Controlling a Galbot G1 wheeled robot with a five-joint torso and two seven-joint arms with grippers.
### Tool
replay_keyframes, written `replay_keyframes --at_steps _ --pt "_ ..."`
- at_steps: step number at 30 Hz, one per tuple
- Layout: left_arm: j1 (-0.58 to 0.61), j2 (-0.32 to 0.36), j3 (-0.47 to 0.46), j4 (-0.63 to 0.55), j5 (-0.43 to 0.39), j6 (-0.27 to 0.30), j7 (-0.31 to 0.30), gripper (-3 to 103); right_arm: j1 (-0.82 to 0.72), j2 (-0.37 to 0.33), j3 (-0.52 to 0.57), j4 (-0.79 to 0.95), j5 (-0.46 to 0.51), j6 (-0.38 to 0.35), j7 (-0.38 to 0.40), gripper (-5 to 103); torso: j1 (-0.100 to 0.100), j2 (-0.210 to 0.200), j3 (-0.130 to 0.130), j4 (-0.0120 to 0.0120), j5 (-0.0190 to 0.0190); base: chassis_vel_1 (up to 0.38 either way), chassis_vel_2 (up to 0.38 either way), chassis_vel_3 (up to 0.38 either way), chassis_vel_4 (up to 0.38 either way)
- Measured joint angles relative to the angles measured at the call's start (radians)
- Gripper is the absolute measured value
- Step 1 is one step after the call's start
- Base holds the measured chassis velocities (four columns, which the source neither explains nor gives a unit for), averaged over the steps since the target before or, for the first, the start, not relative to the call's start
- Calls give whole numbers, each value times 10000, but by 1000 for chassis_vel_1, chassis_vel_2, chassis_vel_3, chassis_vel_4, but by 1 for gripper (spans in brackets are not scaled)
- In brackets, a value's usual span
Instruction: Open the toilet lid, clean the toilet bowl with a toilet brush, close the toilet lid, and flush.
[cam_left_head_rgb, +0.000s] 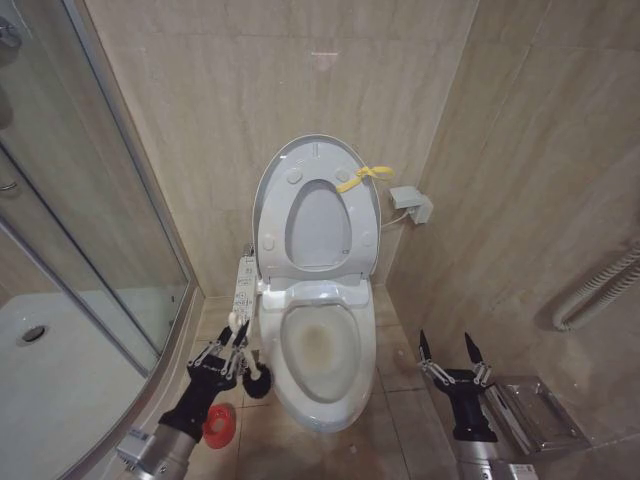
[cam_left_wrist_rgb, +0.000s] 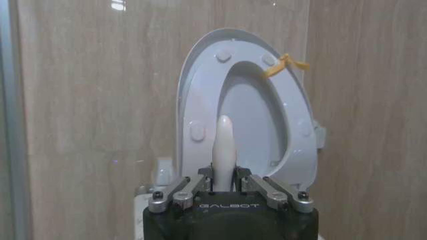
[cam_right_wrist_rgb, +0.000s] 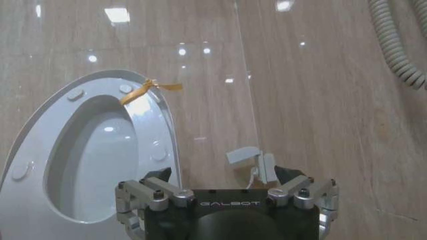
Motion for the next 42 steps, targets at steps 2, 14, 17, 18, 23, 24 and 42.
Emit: replay_keyframes --at_steps 2,14,17,18,23,24,42 --pt "8 -125 -78 442 163 -147 19 20 32 -12 -39 -42 41 20 -1 100 0 0 0 -1 -1 0 0 0 0" --pt "-1245 -1077 40 3692 381 -625 -27 20 151 -348 11 -113 450 -44 1 100 0 0 1 0 -2 0 0 0 0" --pt "-1680 -1354 167 4617 353 -742 -17 20 407 -329 78 -202 873 -100 1 100 0 -1 1 3 -1 0 0 0 0" --pt "-1680 -1354 167 4617 353 -742 -17 20 407 -329 78 -202 873 -100 1 100 0 -1 1 3 -1 0 0 0 0" --pt "-2226 -1662 428 5615 172 -761 100 20 551 -291 72 -271 1165 -114 -9 100 0 -1 1 0 0 0 0 0 0" --pt "-2346 -1722 471 5799 155 -760 118 20 554 -281 77 -271 1169 -115 -9 100 0 -1 1 1 0 0 0 0 0" --pt "-3610 -2519 776 8265 183 -894 389 20 321 -279 331 -167 1261 -22 -21 100 0 -1 1 0 0 0 0 0 0"
